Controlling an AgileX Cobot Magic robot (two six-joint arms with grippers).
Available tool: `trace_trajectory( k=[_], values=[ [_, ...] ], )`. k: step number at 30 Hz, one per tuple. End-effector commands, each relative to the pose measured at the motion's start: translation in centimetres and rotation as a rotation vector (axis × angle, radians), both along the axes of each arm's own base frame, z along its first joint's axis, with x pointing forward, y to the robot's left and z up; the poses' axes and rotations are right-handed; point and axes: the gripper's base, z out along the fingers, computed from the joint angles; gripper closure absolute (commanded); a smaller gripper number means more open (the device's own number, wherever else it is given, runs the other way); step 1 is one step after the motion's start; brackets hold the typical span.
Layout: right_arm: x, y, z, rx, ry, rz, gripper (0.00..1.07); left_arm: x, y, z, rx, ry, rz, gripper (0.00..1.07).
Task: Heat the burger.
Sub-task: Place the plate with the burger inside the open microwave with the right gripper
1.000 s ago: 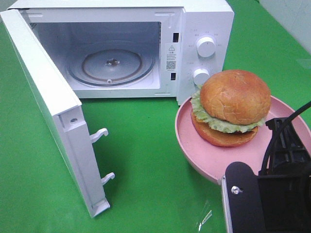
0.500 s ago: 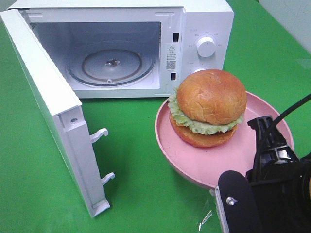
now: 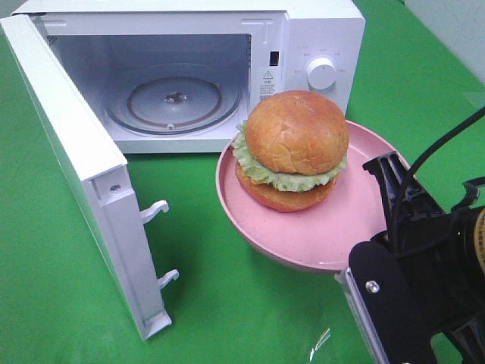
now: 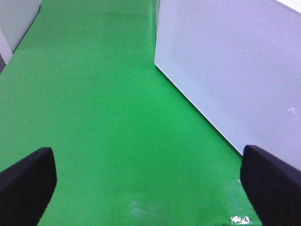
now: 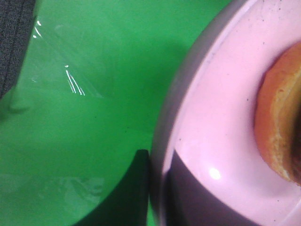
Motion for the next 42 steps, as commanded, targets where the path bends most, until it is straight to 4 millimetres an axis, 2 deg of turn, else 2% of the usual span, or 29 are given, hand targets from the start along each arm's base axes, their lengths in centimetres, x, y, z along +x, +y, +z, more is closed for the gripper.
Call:
trace_trajectory(
  k=[1,22,29,33,42],
  values=[
    [0.5,0.0,0.4,0.011,-0.047,0.065,1.07,-0.2,0.0,0.1,-0.003,-0.032,-0.004,0.08],
    [3.1,-3.3,0.2,-0.083,-0.058,0.128,1.07,-0.2,0.0,0.1,-0.003,-0.032,-0.004,0.08],
    [3.1,-3.3,0.1,-0.065,-0.039,0.141,1.07,-0.2,0.0,0.1,-0.003,-0.032,-0.004,0.08],
    [3.5,-3.1,-0.8,-0.1,-0.019,0.149,1.07,-0.2,0.0,0.1,-0.003,-0.032,-0.004,0.08],
    [4.1,-2.7,-0.3,-0.074,-0.034,0.136,1.07,-0.2,0.0,0.1,-0.003,-0.032,-0.004,0.08]
  ],
)
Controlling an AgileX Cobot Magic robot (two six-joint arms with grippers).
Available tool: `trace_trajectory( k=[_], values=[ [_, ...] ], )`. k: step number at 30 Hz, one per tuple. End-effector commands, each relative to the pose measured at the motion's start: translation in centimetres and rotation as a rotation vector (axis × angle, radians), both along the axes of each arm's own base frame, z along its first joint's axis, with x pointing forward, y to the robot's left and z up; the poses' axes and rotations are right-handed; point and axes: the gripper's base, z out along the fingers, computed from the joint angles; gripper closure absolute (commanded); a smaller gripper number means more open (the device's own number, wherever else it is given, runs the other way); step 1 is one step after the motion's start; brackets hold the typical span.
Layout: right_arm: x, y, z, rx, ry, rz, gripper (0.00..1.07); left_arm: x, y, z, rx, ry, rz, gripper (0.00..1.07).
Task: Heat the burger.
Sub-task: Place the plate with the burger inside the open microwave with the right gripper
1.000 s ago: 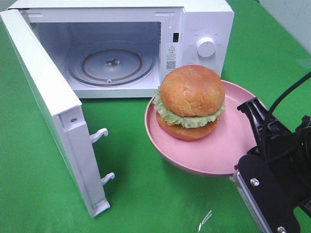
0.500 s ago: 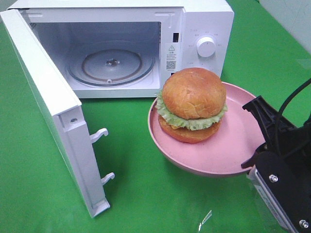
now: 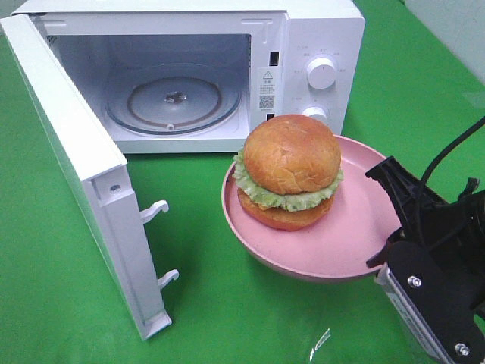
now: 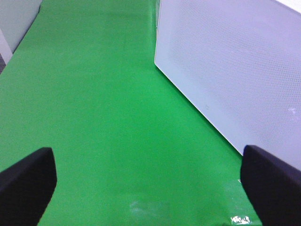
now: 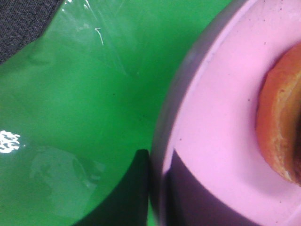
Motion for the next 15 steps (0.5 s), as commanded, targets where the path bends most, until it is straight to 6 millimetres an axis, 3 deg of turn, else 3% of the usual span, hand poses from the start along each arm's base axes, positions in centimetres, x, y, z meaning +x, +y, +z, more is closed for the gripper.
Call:
trace_trajectory(
  k=[1,6,9,15],
  values=[
    [1.1,0.8,0.9,0.057,-0.058,-0.014,1.07,-0.2,0.0,0.1,-0.003,-0.032,-0.004,0.08],
    [1.7,2.8,1.0,0.06,-0.042,0.03,1.07,-0.2,0.0,0.1,-0.003,-0.032,-0.004,0.08],
    [2.0,3.0,0.9,0.06,-0.037,0.026,1.07,-0.2,0.0,0.1,-0.003,-0.032,-0.004,0.08],
    [3.7,5.0,1.3,0.067,-0.034,0.038,1.07,-0.2,0.0,0.1,-0.003,-0.032,-0.004,0.08]
  ],
)
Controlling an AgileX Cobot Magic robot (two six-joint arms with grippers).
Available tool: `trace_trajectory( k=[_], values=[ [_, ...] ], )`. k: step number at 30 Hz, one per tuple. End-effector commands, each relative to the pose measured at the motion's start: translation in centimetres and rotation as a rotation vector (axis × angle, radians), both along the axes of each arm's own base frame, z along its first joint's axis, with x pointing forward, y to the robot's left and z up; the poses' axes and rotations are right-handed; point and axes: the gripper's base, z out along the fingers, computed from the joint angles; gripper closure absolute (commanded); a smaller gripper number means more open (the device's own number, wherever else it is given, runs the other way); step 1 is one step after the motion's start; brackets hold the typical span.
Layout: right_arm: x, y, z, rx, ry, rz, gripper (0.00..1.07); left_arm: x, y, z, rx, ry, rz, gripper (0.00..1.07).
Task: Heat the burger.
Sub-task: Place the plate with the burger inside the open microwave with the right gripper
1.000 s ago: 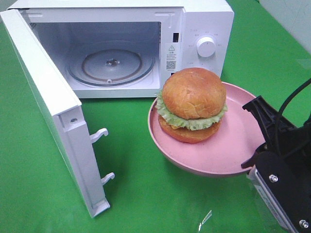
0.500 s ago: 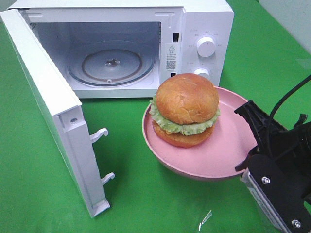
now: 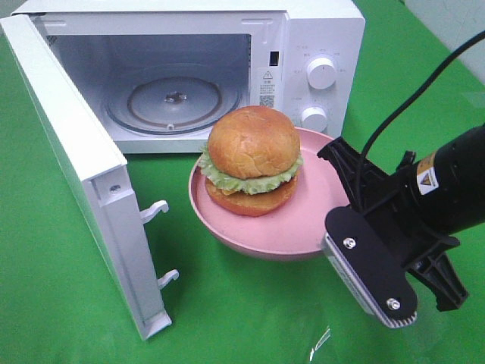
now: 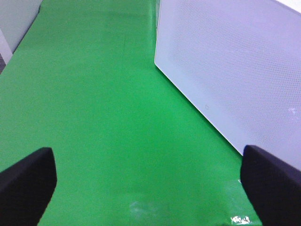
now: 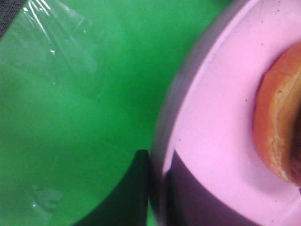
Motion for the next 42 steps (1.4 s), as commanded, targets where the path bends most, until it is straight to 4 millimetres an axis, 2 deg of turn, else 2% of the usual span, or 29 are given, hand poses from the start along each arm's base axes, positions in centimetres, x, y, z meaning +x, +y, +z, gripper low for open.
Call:
trace_trajectory(
  k=[1,7,23,27,30,32,36,38,42],
  values=[
    [0.9,1.3,1.2,0.065,-0.063,0.001,1.07,-0.2,0.0,0.1,-0.003,-0.032,-0.004,0.08],
    [2.2,3.1,1.0,0.072,-0.045,-0.002,1.07,-0.2,0.0,0.1,-0.003,-0.032,-0.004,0.08],
    [5.7,6.1,0.7,0.081,-0.044,-0.01,1.07,-0.2,0.0,0.1,-0.003,-0.032,-0.004,0.08],
    [6.4,8.0,0.6,0.088,-0.05,0.019,1.07,-0.2,0.0,0.1,-0.003,-0.032,-0.004,0.08],
    [6.5,8.4,0.5,0.092,-0.046,0.017,1.07,-0.2,0.0,0.1,-0.003,-0.032,-0.004,0.08],
    [7.4,9.2,0.5,0.108,-0.044,-0.001,1.07,-0.2,0.0,0.1,-0.003,-0.032,-0.004,0.08],
    [7.6,9.4,0.6,0.112,-0.045,-0.004,1.07,-0.2,0.0,0.1,-0.003,-0.032,-0.004,0.08],
    [8.6,10.3,0.5,0.113,-0.043,-0.006,1.07,-0.2,0.0,0.1,-0.003,-0.032,-0.004,0.08],
    [9.1,10.8,0.3,0.108,-0.034,-0.009,1.07,-0.2,0.0,0.1,-0.003,-0.032,-0.004,0.08]
  ],
)
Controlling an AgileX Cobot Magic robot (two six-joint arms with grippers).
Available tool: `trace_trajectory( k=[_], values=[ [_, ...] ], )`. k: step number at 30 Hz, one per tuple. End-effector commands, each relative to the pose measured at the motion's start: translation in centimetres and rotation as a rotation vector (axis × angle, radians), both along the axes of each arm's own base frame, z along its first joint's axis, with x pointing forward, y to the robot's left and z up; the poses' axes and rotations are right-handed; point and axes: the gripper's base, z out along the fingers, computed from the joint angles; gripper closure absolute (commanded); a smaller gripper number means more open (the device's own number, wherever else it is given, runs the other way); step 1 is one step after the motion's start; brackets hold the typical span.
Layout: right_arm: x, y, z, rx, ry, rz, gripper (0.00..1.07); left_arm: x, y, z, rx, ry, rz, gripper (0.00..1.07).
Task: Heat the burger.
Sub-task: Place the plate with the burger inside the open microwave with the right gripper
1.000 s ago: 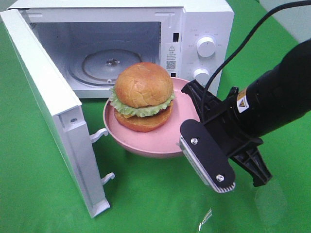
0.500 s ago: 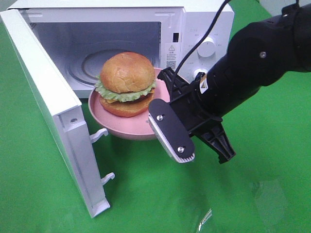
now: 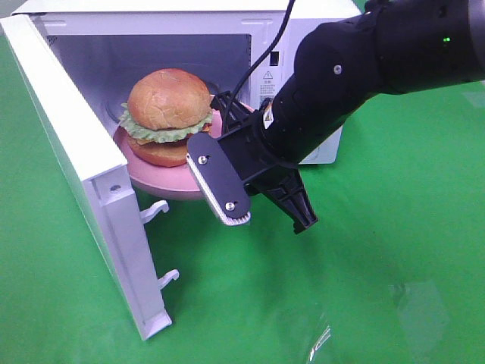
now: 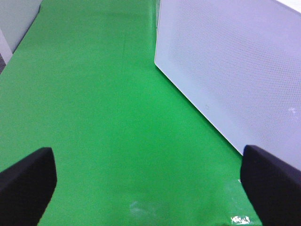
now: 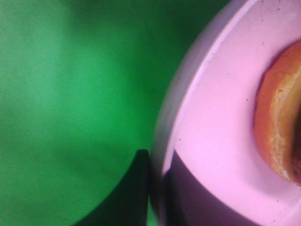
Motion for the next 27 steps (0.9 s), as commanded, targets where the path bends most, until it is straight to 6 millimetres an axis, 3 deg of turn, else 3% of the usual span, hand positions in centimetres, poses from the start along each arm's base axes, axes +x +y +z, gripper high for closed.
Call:
trace_trajectory(
  k=[1,9,27],
  values=[
    [0.8,0.8,1.0,0.05,-0.047,-0.008,1.07,-0.2,0.0,0.1,-0.003,-0.032,-0.004,0.08],
    [2.5,2.3,0.1,0.059,-0.021,-0.043,1.07,-0.2,0.0,0.1,-0.003,-0.032,-0.004,0.08],
    [6.6,4.9,0.0,0.071,-0.032,-0.147,1.07,-0.2,0.0,0.1,-0.003,-0.032,-0.004,0.08]
  ],
)
